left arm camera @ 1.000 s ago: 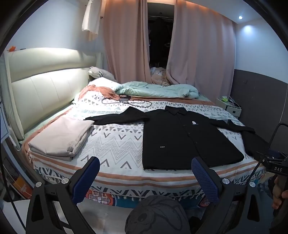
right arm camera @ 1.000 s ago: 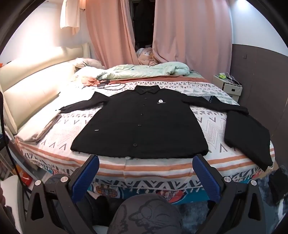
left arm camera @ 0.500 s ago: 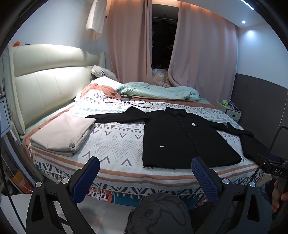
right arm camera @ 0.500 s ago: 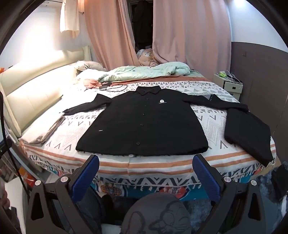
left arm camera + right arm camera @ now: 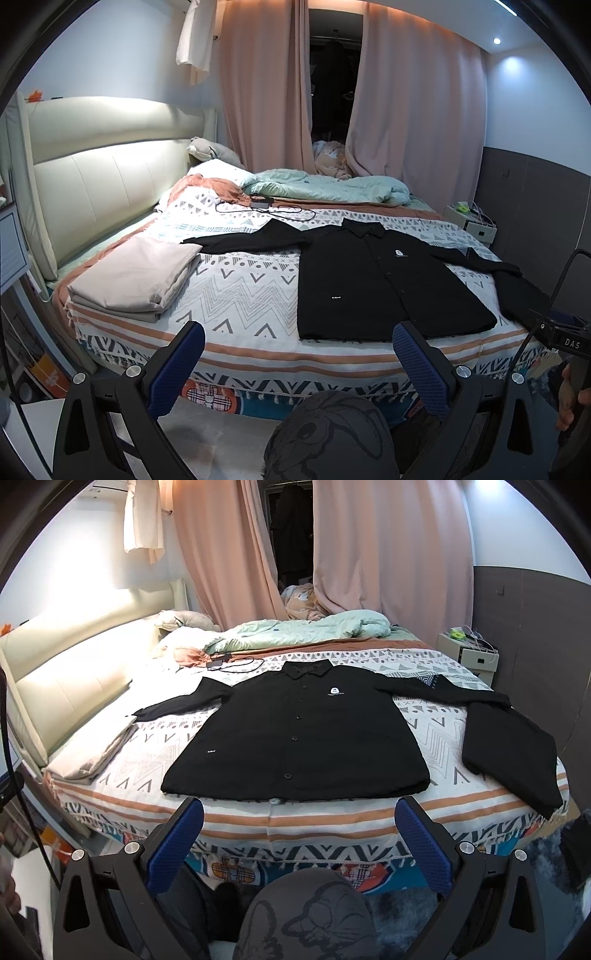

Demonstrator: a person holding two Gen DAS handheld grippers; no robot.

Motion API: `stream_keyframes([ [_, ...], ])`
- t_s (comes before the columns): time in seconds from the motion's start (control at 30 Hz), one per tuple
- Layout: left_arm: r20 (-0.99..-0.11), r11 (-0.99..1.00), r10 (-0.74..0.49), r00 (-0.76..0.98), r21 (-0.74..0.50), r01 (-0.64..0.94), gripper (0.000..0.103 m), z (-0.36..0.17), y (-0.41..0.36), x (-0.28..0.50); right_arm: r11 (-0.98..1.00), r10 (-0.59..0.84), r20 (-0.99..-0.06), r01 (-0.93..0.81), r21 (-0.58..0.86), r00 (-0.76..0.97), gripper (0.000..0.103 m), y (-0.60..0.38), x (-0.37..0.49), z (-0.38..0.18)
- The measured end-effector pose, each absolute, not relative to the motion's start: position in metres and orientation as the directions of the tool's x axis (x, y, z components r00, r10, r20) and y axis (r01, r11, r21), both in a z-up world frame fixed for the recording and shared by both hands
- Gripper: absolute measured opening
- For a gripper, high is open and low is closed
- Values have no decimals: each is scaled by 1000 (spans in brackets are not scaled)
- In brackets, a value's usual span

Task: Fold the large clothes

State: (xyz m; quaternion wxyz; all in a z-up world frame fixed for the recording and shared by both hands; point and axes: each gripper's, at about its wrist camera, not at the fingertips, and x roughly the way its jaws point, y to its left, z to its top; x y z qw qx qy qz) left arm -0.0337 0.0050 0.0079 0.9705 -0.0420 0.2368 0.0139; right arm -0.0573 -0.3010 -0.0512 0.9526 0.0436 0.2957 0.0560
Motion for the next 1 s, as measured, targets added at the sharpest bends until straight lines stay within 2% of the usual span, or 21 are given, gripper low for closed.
stream_keyframes([
  [1.0,-454,994,-5,891,-96,-44,102,19,6,-48,987,135,-567,-60,149,812,103,-309,-70,-41],
])
